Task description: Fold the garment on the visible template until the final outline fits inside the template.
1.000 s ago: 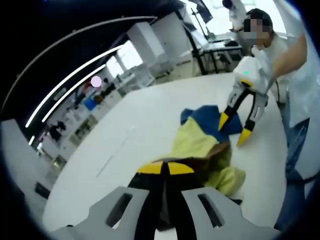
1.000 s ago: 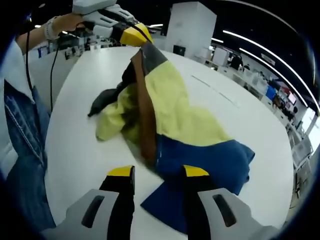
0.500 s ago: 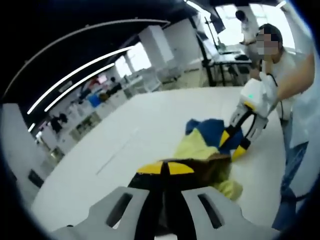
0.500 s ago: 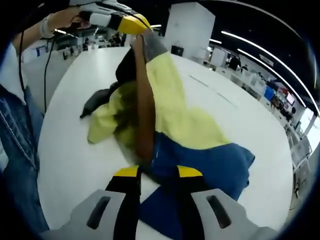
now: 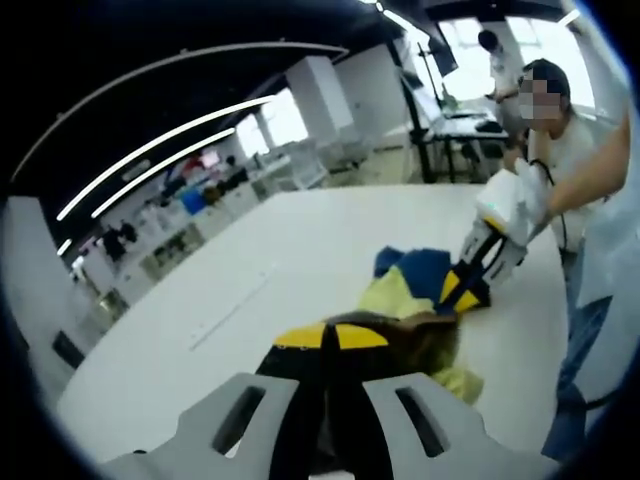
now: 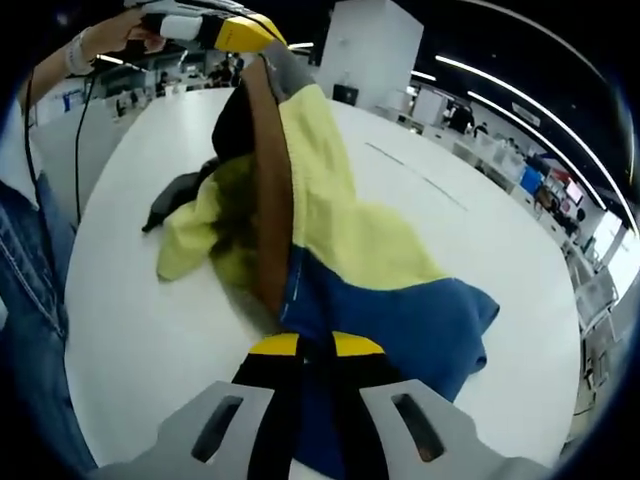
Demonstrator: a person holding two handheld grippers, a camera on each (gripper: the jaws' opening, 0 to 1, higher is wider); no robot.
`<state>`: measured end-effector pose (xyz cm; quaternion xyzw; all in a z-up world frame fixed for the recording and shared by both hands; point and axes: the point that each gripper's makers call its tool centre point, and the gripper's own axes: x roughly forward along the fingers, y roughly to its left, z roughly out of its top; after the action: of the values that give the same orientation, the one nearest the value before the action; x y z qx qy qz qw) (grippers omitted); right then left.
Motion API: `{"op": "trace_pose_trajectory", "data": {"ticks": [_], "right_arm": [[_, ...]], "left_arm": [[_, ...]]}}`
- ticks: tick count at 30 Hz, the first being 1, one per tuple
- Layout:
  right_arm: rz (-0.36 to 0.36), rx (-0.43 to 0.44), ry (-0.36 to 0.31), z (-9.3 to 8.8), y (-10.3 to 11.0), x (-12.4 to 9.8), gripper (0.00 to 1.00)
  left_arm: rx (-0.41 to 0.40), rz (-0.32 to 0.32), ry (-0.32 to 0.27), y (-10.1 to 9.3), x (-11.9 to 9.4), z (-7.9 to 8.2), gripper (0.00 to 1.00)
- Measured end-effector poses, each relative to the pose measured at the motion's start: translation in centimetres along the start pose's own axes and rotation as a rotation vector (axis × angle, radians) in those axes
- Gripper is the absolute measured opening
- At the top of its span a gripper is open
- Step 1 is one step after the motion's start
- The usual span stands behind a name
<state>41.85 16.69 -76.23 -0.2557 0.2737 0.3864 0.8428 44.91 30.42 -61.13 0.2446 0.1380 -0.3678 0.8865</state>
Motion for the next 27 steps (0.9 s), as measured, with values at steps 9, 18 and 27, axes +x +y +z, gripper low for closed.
{"op": "trace_pose_trajectory", "data": {"ticks": [9, 18, 27], "right_arm": [[0.001, 0.021, -0.012, 0.5, -0.4, -0.5, 0.02], [0.005, 0.030, -0.026, 1.1, -1.2, -1.2, 0.01], [-0.009, 0.081, -0.069, 2.9, -3.8, -3.2, 0.01]], "left_arm": [[-0.011, 0.020, 0.012, 0.7, -0.3, -0.5, 0.00], [0.004, 0.027, 0.045, 1.1, -0.5, -1.3, 0.00], [0.004, 0.018, 0.091, 1.4, -0.6, -2.4, 0.00]]}}
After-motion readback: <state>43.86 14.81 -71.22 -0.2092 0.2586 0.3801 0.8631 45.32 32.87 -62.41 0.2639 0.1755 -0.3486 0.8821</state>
